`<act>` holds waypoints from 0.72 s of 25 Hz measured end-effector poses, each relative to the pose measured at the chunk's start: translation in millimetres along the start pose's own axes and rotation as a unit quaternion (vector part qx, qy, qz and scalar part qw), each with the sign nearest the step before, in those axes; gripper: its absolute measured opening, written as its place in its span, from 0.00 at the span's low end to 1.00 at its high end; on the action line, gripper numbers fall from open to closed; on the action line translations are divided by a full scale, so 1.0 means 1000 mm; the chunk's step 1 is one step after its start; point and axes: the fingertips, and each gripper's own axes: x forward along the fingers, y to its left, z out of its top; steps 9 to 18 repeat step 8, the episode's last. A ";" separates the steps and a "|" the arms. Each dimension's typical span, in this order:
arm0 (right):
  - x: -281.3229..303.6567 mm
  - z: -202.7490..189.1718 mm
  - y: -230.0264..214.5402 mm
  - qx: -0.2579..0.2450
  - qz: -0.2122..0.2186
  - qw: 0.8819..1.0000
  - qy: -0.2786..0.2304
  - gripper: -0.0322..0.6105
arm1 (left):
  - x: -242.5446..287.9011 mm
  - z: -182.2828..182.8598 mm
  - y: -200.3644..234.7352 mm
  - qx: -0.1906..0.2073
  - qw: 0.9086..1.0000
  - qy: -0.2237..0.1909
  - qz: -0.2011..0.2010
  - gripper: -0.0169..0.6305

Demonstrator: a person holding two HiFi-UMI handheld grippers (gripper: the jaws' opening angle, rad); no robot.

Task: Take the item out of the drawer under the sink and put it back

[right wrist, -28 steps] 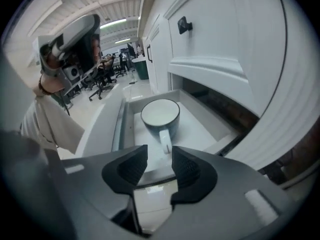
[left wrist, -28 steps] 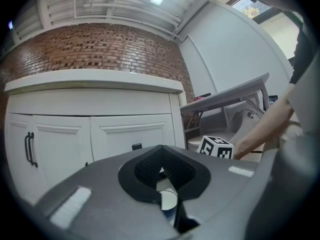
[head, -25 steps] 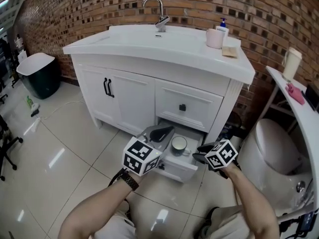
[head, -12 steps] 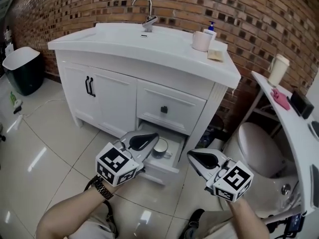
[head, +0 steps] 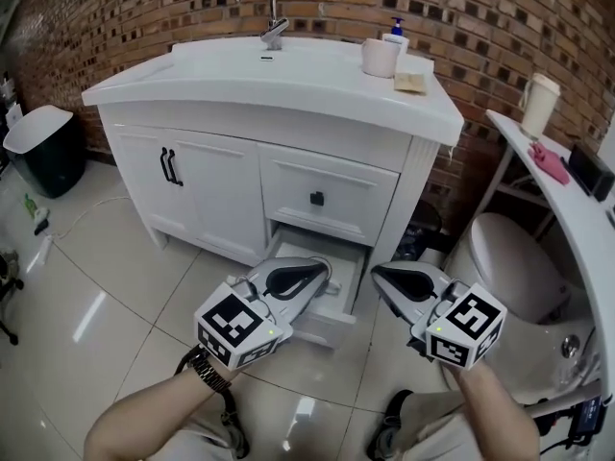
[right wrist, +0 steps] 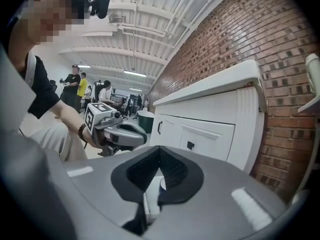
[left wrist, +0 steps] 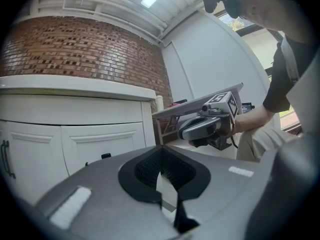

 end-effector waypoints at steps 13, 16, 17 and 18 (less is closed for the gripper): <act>0.005 -0.001 0.000 0.016 0.002 1.000 0.002 0.05 | 0.008 -0.003 -0.015 0.002 1.000 0.007 -0.027 0.05; 0.005 -0.001 0.000 0.016 0.002 1.000 0.002 0.05 | 0.008 -0.003 -0.015 0.002 1.000 0.007 -0.027 0.05; 0.005 -0.001 0.000 0.016 0.002 1.000 0.002 0.05 | 0.008 -0.003 -0.015 0.002 1.000 0.007 -0.027 0.05; 0.005 -0.001 0.000 0.016 0.002 1.000 0.002 0.05 | 0.008 -0.003 -0.015 0.002 1.000 0.007 -0.027 0.05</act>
